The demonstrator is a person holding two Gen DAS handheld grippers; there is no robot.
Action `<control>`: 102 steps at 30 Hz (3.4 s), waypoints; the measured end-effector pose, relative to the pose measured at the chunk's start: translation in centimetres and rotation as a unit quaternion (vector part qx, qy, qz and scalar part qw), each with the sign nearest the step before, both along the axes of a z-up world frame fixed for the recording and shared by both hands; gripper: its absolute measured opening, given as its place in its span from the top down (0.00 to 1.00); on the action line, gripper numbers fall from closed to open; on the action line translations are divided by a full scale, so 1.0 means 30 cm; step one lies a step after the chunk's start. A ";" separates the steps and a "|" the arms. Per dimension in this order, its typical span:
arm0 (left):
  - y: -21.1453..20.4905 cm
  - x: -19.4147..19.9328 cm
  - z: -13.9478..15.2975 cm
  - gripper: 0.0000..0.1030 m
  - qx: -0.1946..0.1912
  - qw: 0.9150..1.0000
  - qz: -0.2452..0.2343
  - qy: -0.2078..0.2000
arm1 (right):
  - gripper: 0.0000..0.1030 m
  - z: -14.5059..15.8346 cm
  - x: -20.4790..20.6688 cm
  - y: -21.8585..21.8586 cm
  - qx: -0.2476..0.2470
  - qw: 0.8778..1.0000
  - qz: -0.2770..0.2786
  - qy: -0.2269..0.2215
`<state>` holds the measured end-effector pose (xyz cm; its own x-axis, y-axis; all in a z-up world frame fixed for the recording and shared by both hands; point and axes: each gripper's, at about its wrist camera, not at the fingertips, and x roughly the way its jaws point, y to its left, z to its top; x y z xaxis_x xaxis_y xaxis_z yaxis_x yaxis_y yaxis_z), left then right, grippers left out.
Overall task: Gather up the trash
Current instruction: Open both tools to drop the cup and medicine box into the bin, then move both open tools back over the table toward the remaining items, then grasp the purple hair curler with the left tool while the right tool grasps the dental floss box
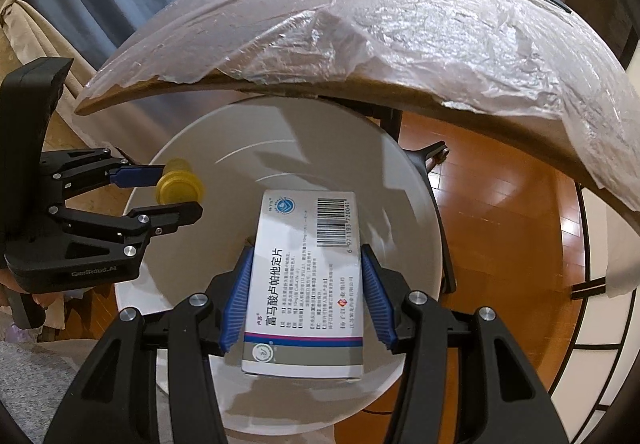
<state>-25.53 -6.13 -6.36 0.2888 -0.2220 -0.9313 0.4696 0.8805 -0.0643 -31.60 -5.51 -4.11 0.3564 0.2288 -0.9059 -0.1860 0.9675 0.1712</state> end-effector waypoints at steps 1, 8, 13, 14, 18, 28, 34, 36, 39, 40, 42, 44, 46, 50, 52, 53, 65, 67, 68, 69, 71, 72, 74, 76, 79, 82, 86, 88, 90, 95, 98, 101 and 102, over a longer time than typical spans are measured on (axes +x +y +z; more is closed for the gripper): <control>-0.010 0.009 -0.007 0.51 0.001 1.000 0.000 0.001 | 0.51 -0.006 -0.001 -0.001 0.000 1.000 -0.001 0.001; -0.009 0.025 -0.063 0.51 0.008 1.000 -0.003 0.004 | 0.51 -0.045 0.003 -0.002 -0.003 1.000 -0.002 0.009; -0.006 0.034 -0.096 0.43 0.014 1.000 -0.002 0.001 | 0.50 -0.057 0.007 0.006 -0.005 1.000 -0.004 0.013; -0.001 0.037 -0.100 0.35 0.018 1.000 0.004 0.001 | 0.47 -0.059 0.009 0.004 -0.006 1.000 -0.008 0.014; 0.019 0.048 -0.092 0.28 0.008 1.000 0.010 0.002 | 0.35 -0.046 0.012 -0.022 -0.002 1.000 -0.018 0.010; 0.042 0.050 -0.062 0.26 0.006 1.000 0.011 0.001 | 0.24 0.027 0.007 -0.053 0.009 0.999 -0.037 -0.012; 0.029 0.050 -0.029 0.25 0.001 1.000 0.012 -0.002 | 0.24 0.082 0.000 -0.050 0.013 0.999 -0.042 -0.029; 0.027 0.048 -0.011 0.25 -0.001 1.000 0.009 -0.007 | 0.24 0.100 -0.002 -0.045 0.014 0.998 -0.041 -0.034; 0.022 0.041 0.021 0.25 -0.003 1.000 0.005 -0.016 | 0.24 0.126 -0.002 -0.043 0.015 0.998 -0.040 -0.041; 0.022 0.042 0.030 0.25 -0.003 1.000 0.004 -0.018 | 0.24 0.135 -0.001 -0.042 0.015 0.998 -0.040 -0.043; 0.024 0.042 0.051 0.25 -0.007 1.000 0.004 -0.022 | 0.24 0.156 0.001 -0.043 0.016 0.998 -0.039 -0.049; 0.025 0.040 0.073 0.25 -0.011 1.000 0.003 -0.025 | 0.24 0.176 0.005 -0.044 0.019 0.998 -0.039 -0.055; 0.025 0.038 0.100 0.25 -0.015 0.999 0.002 -0.031 | 0.24 0.194 0.006 -0.044 0.022 0.997 -0.039 -0.062; 0.025 0.038 0.145 0.25 -0.019 0.999 0.002 -0.039 | 0.24 0.233 0.011 -0.044 0.027 0.996 -0.041 -0.075; 0.025 0.041 0.174 0.25 -0.022 0.999 0.004 -0.044 | 0.24 0.252 0.015 -0.041 0.028 0.995 -0.042 -0.083; 0.027 0.040 0.184 0.25 -0.025 0.999 0.005 -0.046 | 0.24 0.265 0.017 -0.038 0.025 0.995 -0.042 -0.088; 0.053 0.092 0.309 0.25 -0.042 0.995 0.022 -0.088 | 0.24 0.353 0.063 -0.068 0.018 0.988 -0.071 -0.134; 0.064 0.117 0.319 0.20 -0.044 0.994 0.028 -0.095 | 0.24 0.371 0.079 -0.076 0.017 0.986 -0.077 -0.144; 0.071 0.130 0.329 0.17 -0.045 0.993 0.032 -0.100 | 0.24 0.384 0.092 -0.080 0.015 0.985 -0.080 -0.151; 0.080 0.149 0.341 0.14 -0.047 0.992 0.039 -0.109 | 0.24 0.395 0.105 -0.083 0.015 0.984 -0.082 -0.157; 0.096 0.196 0.368 0.14 -0.052 0.990 0.050 -0.123 | 0.23 0.423 0.135 -0.088 0.015 0.981 -0.088 -0.173; 0.101 0.215 0.380 0.14 -0.054 0.989 0.054 -0.127 | 0.22 0.437 0.152 -0.091 0.016 0.979 -0.090 -0.180; 0.113 0.265 0.402 0.13 -0.057 0.987 0.060 -0.136 | 0.16 0.463 0.191 -0.088 0.008 0.976 -0.097 -0.194; 0.122 0.327 0.422 0.08 -0.056 0.985 0.065 -0.147 | 0.15 0.491 0.229 -0.080 0.000 0.972 -0.098 -0.213; 0.126 0.413 0.442 0.08 -0.055 0.984 0.064 -0.160 | 0.11 0.514 0.308 -0.057 -0.007 0.968 -0.093 -0.231; 0.124 0.505 0.440 0.08 -0.050 0.983 0.062 -0.163 | 0.11 0.498 0.370 -0.037 -0.010 0.970 -0.089 -0.227; 0.107 0.618 0.421 0.08 -0.043 0.985 0.058 -0.157 | 0.11 0.439 0.464 -0.020 -0.004 0.975 -0.090 -0.202; 0.097 0.672 0.407 0.08 -0.042 0.986 0.055 -0.152 | 0.11 0.410 0.502 -0.016 -0.002 0.977 -0.094 -0.191; 0.084 0.721 0.388 0.08 -0.039 0.987 0.051 -0.148 | 0.11 0.381 0.542 -0.011 -0.004 0.979 -0.098 -0.181; 0.064 0.809 0.347 0.08 -0.034 0.989 0.042 -0.140 | 0.11 0.329 0.625 0.001 -0.018 0.981 -0.102 -0.164; 0.056 0.850 0.332 0.08 -0.039 0.989 0.036 -0.135 | 0.11 0.308 0.664 0.003 -0.023 0.982 -0.104 -0.157; 0.057 0.879 0.318 0.08 -0.049 0.990 0.031 -0.127 | 0.11 0.288 0.700 0.007 -0.026 0.983 -0.106 -0.150; 0.056 0.891 0.312 0.08 -0.054 0.991 0.030 -0.122 | 0.11 0.282 0.710 0.008 -0.027 0.983 -0.106 -0.147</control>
<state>1.21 -4.45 2.99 0.5180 -0.2917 -0.8041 0.4305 0.9012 -0.0496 -10.31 -5.27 4.36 0.6399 0.0762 -0.7647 -0.0131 0.9960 0.0883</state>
